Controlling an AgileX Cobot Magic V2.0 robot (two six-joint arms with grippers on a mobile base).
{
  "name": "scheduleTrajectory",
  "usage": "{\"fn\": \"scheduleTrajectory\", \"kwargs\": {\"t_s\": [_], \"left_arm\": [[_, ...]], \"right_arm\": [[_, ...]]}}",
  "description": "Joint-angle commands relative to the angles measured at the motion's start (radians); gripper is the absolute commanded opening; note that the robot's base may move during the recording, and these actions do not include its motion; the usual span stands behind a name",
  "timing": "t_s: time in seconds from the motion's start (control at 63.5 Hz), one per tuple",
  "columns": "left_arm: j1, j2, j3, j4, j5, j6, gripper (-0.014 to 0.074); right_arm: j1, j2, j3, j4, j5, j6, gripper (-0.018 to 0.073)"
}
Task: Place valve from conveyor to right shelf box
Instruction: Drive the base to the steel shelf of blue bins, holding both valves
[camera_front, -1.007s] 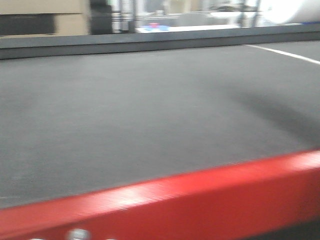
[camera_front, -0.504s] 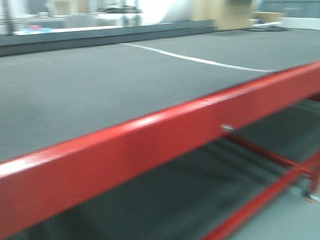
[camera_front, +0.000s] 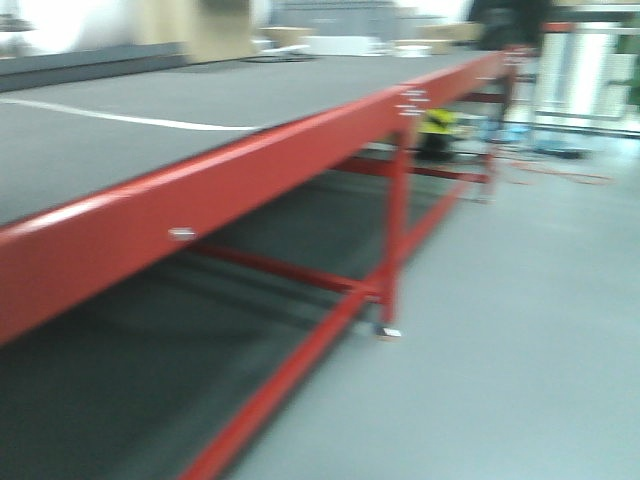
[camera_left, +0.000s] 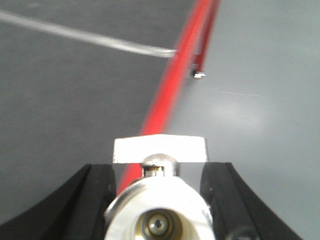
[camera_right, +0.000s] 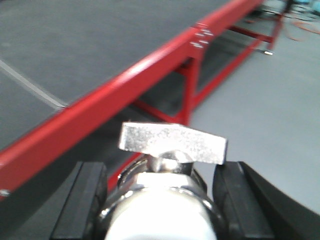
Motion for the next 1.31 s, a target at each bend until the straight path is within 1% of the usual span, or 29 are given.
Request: {"fn": "scheduleTrajectory", "kwargs": {"t_s": [0.0, 1.291], "left_arm": [[-0.007, -0.014, -0.015, -0.003, -0.04, -0.007, -0.0111], [-0.007, -0.014, -0.015, -0.001, -0.04, -0.007, -0.0111]], "right_arm": [[-0.002, -0.016, -0.016, -0.007, -0.073, -0.001, -0.0162], [-0.002, -0.016, -0.016, -0.007, -0.072, -0.001, -0.0162]]}}
